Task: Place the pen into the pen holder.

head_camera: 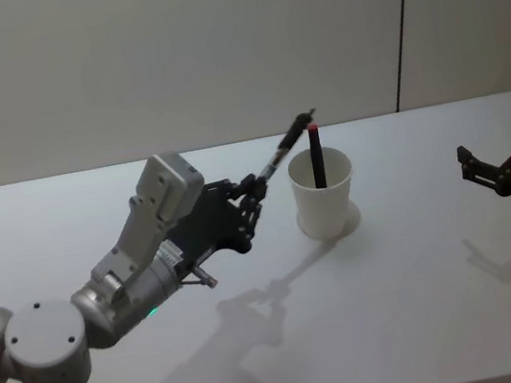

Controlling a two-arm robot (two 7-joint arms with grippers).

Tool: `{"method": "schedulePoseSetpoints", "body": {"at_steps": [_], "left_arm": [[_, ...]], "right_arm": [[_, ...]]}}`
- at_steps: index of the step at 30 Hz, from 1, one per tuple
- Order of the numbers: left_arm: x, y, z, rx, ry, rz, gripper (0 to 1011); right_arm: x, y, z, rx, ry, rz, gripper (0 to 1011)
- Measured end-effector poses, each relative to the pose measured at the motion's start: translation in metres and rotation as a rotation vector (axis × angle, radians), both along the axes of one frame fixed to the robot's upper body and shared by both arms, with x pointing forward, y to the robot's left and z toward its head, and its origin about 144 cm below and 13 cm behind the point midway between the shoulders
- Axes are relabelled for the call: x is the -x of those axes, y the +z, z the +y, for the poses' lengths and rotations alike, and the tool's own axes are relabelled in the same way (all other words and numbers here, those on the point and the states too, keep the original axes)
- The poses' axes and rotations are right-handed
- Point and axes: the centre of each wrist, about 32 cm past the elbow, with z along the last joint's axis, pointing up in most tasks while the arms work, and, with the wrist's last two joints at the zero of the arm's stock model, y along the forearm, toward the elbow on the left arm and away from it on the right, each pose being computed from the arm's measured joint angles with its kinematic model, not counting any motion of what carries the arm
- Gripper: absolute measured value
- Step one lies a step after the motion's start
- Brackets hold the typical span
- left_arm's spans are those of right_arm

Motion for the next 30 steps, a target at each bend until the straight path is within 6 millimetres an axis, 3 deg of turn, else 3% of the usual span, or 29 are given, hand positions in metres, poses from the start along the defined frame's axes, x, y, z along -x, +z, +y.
{"method": "schedulePoseSetpoints", "body": {"at_steps": [14, 30], "left_arm": [[-0.034, 0.002, -0.013, -0.011, -0.19, -0.029, 129], [-0.052, -0.004, -0.028, -0.014, -0.317, -0.015, 129]], "right_arm": [[0.0, 0.0, 0.0, 0.0, 0.0, 0.0, 1001], [0.0, 0.0, 0.0, 0.0, 0.0, 0.0, 1001]]}}
